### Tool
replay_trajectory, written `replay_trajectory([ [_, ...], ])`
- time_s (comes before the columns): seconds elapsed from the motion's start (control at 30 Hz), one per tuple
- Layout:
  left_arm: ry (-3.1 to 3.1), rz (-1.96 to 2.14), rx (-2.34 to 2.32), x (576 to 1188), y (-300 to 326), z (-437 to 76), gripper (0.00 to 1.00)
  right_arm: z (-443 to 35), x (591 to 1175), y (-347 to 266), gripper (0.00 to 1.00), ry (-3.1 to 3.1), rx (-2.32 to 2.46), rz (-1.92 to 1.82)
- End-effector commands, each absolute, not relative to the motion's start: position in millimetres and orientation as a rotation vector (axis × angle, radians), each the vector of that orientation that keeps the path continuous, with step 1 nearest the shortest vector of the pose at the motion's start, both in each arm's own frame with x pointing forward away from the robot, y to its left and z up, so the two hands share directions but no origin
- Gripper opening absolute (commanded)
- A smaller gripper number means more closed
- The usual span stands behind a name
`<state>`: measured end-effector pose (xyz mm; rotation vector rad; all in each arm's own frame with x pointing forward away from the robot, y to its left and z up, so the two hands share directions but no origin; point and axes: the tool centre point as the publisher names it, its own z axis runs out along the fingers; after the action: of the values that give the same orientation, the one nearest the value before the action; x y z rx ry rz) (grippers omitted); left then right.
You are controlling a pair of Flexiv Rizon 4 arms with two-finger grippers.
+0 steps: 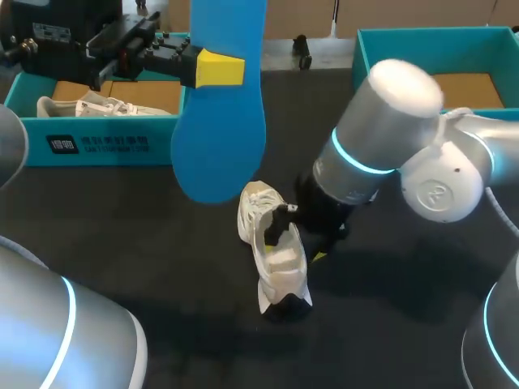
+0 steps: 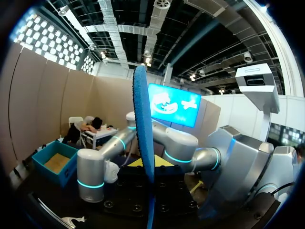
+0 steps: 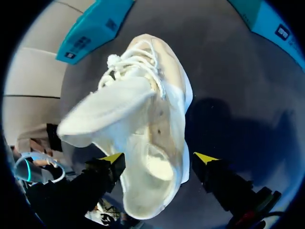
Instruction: Take the shoe out of the shoebox, open the shoe tongue, remove and reinsert the insole, then place the shoe into the shoebox
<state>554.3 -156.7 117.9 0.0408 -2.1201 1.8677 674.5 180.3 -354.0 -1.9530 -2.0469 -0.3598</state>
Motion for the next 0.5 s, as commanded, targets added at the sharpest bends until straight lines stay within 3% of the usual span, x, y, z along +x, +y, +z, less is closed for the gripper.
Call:
replay_trajectory([
  [0.03, -2.118, 1.868, 0.037, 555.0, -157.2, 117.0, 0.0, -330.6, 660.4, 150.3, 1.0, -1.926, -1.95, -0.509],
  [0.5, -2.118, 1.868, 0.037, 555.0, -157.2, 117.0, 0.0, -314.2, 659.6, 144.2, 1.0, -1.926, -1.867, -0.605],
])
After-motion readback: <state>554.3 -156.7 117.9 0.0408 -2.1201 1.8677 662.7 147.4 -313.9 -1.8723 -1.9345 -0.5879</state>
